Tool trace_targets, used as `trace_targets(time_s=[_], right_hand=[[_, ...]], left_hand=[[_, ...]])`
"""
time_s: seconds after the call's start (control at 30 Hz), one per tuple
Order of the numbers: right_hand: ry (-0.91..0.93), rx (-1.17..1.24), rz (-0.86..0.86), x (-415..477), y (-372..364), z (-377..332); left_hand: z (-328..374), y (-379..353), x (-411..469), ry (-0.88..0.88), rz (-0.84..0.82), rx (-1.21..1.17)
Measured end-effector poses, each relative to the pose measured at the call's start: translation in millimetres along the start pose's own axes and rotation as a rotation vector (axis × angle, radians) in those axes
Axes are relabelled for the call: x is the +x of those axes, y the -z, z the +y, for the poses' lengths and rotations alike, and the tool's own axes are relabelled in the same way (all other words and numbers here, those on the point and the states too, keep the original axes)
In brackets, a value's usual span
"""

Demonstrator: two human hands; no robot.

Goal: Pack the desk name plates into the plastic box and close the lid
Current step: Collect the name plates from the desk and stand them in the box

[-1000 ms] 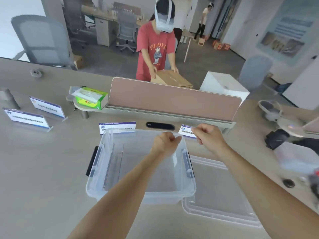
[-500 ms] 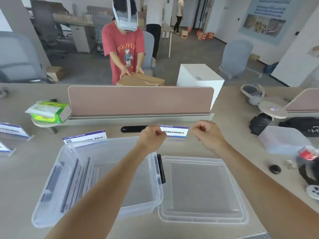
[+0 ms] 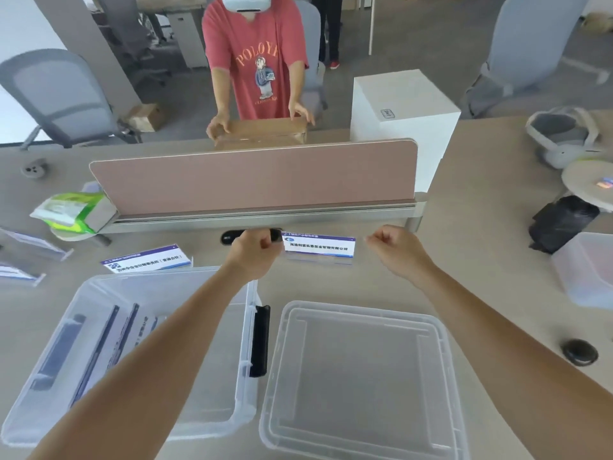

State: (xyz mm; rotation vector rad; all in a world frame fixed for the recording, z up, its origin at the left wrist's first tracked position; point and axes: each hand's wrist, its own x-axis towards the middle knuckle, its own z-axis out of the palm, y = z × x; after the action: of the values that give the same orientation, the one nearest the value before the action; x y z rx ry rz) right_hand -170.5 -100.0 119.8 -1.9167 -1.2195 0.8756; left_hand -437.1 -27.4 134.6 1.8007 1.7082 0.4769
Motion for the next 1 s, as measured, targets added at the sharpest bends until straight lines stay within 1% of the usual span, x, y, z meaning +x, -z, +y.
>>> trace_targets(time_s=[0.13,0.23,0.3,0.4,0.57,0.63,0.7,0.83,0.9,1.0], right_hand=[[0.007,-0.031,-0.031,38,-10,14],[-0.034,-0.028,-0.053,66,-21,28],[-0.042,-0.07,-0.074,83,-29,37],[-0.066,-0.105,-0.11,107,-44,49],[-0.127,-0.121,-0.167,131,-75,69],[-0.159,-0.074,-0.192,135,-85,77],[-0.211,-0.009,-0.206,139,-93,83],[-0.331,0.174,-0.177,144,-104,94],[-0.341,0.237,-0.159,144,-110,98],[-0.338,0.291,-0.129,144,-119,98]], left_hand=[[-5,-14,28,0.097,0.023,-0.009],[-6,-28,53,0.128,0.015,0.076],[-8,-39,68,0.144,-0.008,0.097],[-14,-60,92,0.203,-0.032,-0.006],[-26,-91,129,0.374,-0.056,-0.093],[-28,-102,140,0.429,-0.09,-0.131],[-30,-113,150,0.459,-0.079,-0.159],[-26,-130,155,0.559,-0.106,-0.234],[-32,-141,157,0.6,-0.092,-0.319],[-30,-146,156,0.642,-0.086,-0.345]])
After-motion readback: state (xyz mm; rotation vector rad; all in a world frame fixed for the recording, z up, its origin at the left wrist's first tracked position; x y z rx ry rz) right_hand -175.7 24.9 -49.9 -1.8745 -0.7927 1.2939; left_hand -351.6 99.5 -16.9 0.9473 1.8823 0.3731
